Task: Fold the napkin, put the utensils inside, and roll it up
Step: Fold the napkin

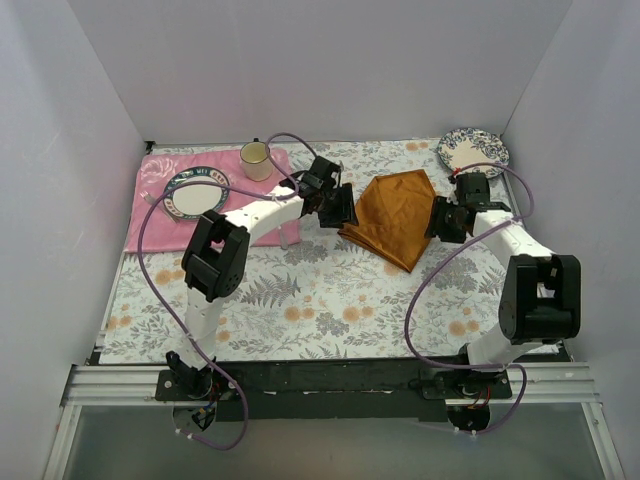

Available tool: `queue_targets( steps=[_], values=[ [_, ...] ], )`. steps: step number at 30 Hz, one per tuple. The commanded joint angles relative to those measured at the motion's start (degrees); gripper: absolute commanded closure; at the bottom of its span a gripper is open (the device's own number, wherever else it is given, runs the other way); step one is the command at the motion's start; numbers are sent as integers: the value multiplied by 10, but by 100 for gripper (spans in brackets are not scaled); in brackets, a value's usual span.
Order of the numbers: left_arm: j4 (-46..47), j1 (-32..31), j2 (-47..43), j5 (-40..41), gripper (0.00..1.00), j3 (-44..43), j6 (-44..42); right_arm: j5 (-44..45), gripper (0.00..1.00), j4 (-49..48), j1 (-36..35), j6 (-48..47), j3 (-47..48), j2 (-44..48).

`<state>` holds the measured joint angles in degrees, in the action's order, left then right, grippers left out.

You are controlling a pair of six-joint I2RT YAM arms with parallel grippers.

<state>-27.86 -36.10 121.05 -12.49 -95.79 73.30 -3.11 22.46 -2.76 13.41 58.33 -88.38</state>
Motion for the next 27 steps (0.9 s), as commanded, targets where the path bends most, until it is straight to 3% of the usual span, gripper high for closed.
queue_targets(
  steps=[1,14,19,23,27],
  values=[
    [4,2,19,-8,53,-44,-4,18,45,-22,18,7,41,-27],
    [1,2,48,-15,55,-66,-8,-18,46,-30,57,2,74,-73],
    [-2,2,44,-3,73,-66,-10,-25,46,-36,57,2,77,-87],
    [-4,2,34,12,92,-65,-18,-53,47,-45,57,-5,86,-112],
    [-5,8,28,20,100,-59,-21,-72,49,-54,57,-8,96,-123]
  ],
)
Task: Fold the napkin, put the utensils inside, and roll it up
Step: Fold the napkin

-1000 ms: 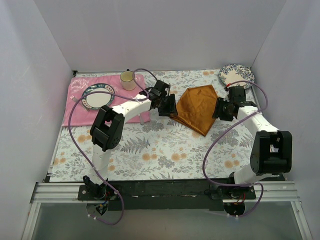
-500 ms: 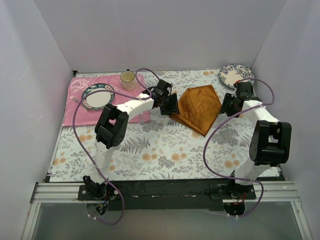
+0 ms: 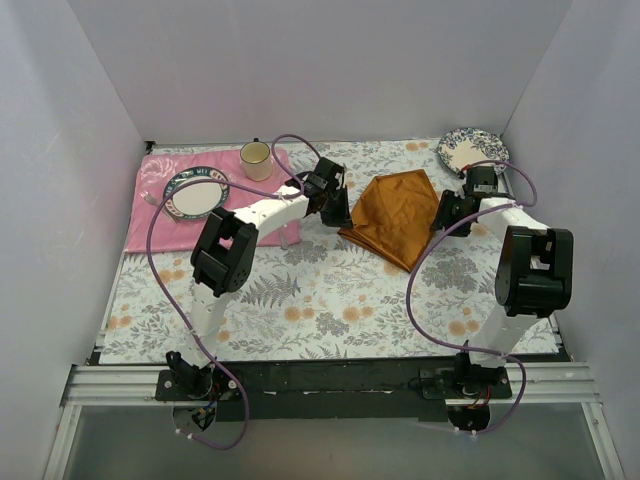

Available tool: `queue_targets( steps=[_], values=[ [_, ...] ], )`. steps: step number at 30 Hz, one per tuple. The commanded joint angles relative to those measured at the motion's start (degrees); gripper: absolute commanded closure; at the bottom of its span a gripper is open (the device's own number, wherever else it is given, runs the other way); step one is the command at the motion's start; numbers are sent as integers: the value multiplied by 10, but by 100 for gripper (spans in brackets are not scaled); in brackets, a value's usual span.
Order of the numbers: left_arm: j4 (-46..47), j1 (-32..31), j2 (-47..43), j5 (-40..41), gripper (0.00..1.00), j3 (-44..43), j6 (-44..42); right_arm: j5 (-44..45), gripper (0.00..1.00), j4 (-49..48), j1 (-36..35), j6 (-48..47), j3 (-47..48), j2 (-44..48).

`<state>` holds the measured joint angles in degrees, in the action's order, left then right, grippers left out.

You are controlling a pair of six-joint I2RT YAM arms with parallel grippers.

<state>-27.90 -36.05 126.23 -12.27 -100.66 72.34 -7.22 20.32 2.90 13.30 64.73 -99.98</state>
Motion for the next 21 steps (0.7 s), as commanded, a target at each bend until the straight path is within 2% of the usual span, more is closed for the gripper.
queue_targets(
  steps=[1,5,9,21],
  values=[
    [-5,8,-26,18,100,-8,-14,-31,49,-35,0,-6,32,-6],
    [-1,14,-27,20,100,6,-14,-43,51,-40,0,-8,43,-20],
    [0,19,-30,18,100,11,-13,-67,58,-49,0,-6,50,-32],
    [9,26,-26,-2,100,25,-14,-82,62,-51,-2,-11,102,-85]
  ],
)
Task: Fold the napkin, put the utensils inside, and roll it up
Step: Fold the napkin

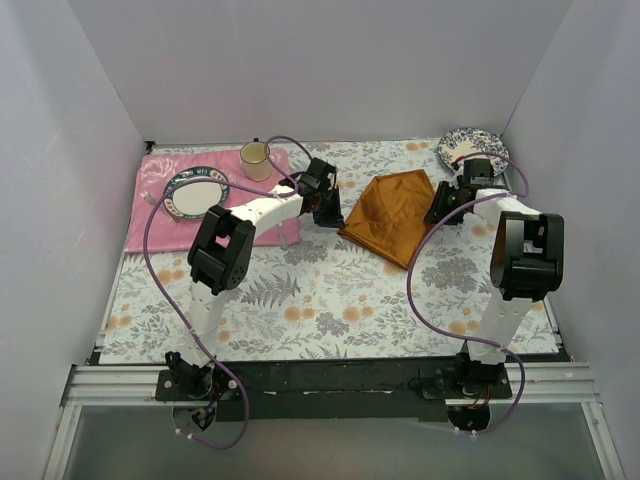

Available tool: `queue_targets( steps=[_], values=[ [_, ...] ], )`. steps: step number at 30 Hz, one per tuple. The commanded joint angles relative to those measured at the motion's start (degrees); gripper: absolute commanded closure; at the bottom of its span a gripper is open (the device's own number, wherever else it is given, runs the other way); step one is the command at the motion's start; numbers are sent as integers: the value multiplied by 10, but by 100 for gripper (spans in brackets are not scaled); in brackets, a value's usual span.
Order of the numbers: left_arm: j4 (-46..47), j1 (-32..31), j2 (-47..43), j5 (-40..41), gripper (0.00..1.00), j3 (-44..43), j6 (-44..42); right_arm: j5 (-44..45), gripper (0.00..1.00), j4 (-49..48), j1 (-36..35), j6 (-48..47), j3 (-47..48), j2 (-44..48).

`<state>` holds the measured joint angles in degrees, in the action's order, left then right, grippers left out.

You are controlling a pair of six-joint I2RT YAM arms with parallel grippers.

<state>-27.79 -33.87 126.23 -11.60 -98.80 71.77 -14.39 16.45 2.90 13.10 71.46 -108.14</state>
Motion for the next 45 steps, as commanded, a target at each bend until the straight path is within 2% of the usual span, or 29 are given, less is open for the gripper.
queue_targets(
  steps=[1,11,20,24,31,37,45],
  values=[
    [9,3,-25,-11,100,8,-8,-10,62,-12,-2,-10,37,-4],
    [16,3,-26,-28,100,6,-2,1,64,-12,-10,-13,22,-1],
    [12,5,-20,-26,95,-3,-1,-11,66,-26,-23,-13,3,32],
    [12,4,-16,-28,93,-9,0,-21,68,-34,-22,-8,1,10],
    [1,5,-6,-37,91,-27,0,27,70,-29,-20,-17,-15,-3],
    [0,5,-5,-42,91,-26,2,68,70,-8,-20,-26,-11,-2],
    [0,4,-13,-38,89,-12,-1,38,69,7,-27,-26,28,20]
  ],
)
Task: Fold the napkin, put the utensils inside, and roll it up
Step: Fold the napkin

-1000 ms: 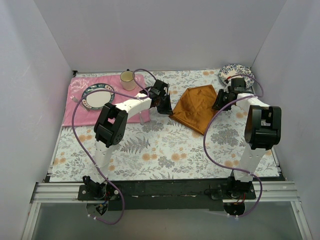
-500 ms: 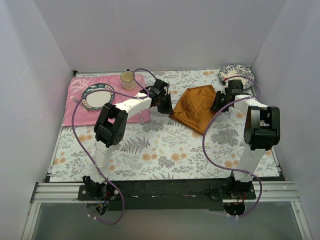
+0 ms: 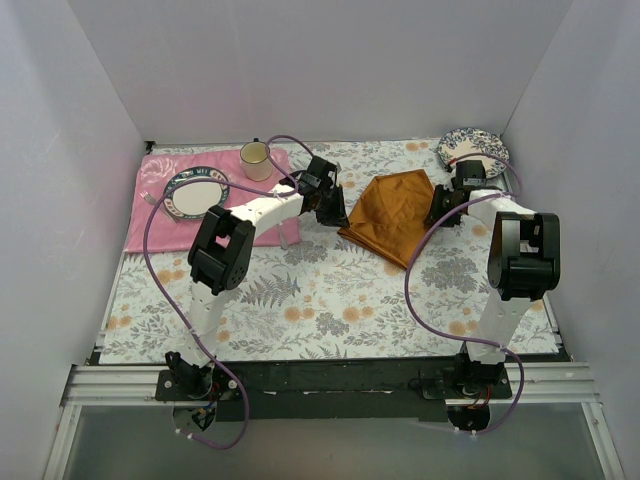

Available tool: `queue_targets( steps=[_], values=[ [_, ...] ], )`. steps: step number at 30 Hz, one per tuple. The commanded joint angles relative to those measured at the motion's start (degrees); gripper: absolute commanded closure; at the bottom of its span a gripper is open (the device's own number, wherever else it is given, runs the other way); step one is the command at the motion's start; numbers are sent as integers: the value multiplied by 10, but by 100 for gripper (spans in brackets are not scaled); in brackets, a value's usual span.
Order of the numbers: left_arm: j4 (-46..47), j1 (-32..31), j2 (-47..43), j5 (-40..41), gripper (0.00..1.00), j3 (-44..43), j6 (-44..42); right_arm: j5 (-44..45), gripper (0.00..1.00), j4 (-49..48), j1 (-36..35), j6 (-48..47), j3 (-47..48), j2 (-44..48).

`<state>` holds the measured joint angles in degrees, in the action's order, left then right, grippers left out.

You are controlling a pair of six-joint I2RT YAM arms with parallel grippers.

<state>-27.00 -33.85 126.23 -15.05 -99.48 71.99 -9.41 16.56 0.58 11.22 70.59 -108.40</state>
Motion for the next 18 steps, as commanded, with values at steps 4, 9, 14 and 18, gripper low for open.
queue_targets(
  steps=[4,9,14,18],
  values=[
    [-9,4,-13,-3,87,-4,-4,4,69,0,-4,-10,45,20],
    [-20,4,-20,8,74,-12,-6,32,69,9,-1,-25,42,-18],
    [-44,4,-23,25,66,-36,-16,56,69,1,-3,-21,16,-18],
    [-55,4,-46,54,57,-34,-19,61,68,23,-5,-31,40,-31]
  ],
)
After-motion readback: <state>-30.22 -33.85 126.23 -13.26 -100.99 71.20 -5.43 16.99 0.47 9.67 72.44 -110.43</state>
